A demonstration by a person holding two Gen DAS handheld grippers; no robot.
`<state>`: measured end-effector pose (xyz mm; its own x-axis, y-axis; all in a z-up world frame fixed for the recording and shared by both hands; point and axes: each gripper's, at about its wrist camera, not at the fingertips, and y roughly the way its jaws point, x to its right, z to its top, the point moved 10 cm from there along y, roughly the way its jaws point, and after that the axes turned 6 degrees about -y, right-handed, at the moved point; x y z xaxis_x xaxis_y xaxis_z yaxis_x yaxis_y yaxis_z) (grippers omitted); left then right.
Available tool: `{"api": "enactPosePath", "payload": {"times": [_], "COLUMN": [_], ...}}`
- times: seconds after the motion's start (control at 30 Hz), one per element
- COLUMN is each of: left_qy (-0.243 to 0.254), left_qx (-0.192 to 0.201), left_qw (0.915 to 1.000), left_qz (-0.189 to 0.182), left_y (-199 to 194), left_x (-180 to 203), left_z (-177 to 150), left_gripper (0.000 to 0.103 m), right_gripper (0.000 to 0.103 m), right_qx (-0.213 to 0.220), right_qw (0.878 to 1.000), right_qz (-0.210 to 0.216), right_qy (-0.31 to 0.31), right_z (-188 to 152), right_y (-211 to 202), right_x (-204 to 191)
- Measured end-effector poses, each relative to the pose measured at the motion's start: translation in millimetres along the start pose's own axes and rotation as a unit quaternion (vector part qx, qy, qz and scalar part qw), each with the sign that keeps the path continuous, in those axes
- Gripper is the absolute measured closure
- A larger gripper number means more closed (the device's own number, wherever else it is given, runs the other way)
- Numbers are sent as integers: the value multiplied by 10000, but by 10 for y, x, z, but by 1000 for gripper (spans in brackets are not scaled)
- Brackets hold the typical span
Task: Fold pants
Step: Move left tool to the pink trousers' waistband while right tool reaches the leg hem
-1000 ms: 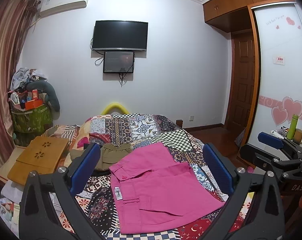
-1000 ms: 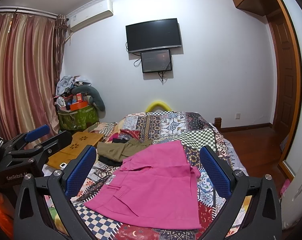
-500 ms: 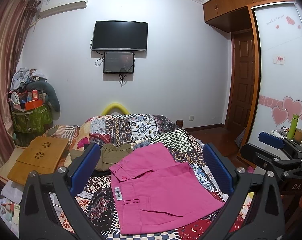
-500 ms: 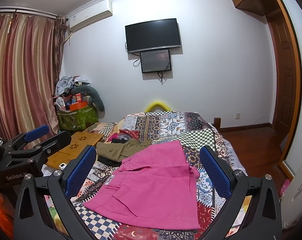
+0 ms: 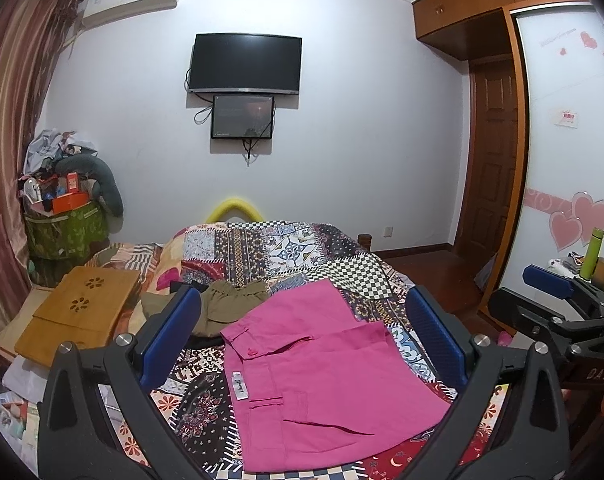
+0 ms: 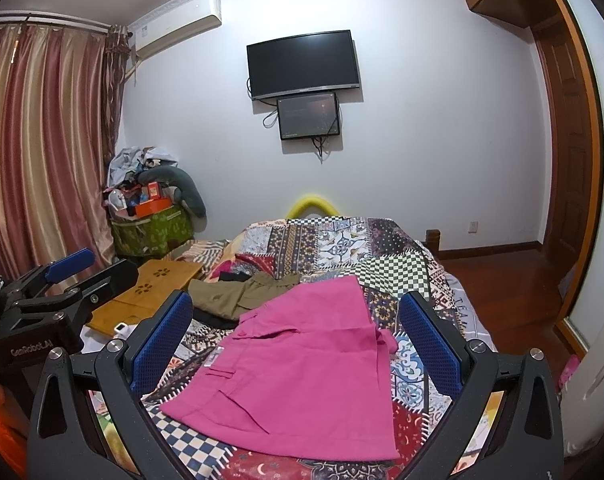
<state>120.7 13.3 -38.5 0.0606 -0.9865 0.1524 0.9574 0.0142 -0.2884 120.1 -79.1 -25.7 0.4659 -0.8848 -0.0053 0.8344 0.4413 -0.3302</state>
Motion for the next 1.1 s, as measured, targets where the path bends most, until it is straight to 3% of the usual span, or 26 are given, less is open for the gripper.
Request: {"api": "enactPosePath", "payload": {"times": [0.2,0.4,0.6,0.8,0.87,0.93,1.1], "left_qy": [-159,-289,-279,-197,-244,-223,-60], "left_qx": [-348,-847,-1574,-2422,-2746,-3015,-3487], "left_qw": [9993,9949,9835,9659,9574,9497,9354], "left_qz": [44,467,847,894,856,819,575], "left_y": [366,959,1578,2077,2218,2303,2456], "left_x": [-142,-479,-881,-1117,-1158,-1163,-1097], "left_z": [-95,-284,-627,-1120,-1316,-1474,-1750], "left_gripper": [0,0,2,21,32,37,43], "right_gripper": [0,0,0,1,5,24,33], "right_qx": [-194,-562,-1158,-1794,-2002,-2266,-2625], "right_qw": [9998,9976,9907,9829,9793,9738,9642], "right_qz": [-95,-337,-513,-292,-176,36,383], "right_qy": [-42,-221,-502,-308,-257,-177,-36], "right_z": [-78,-274,-643,-1039,-1161,-1295,-1506], "right_y": [210,596,1040,1405,1527,1666,1928], "right_x": [84,289,571,814,868,895,912]}}
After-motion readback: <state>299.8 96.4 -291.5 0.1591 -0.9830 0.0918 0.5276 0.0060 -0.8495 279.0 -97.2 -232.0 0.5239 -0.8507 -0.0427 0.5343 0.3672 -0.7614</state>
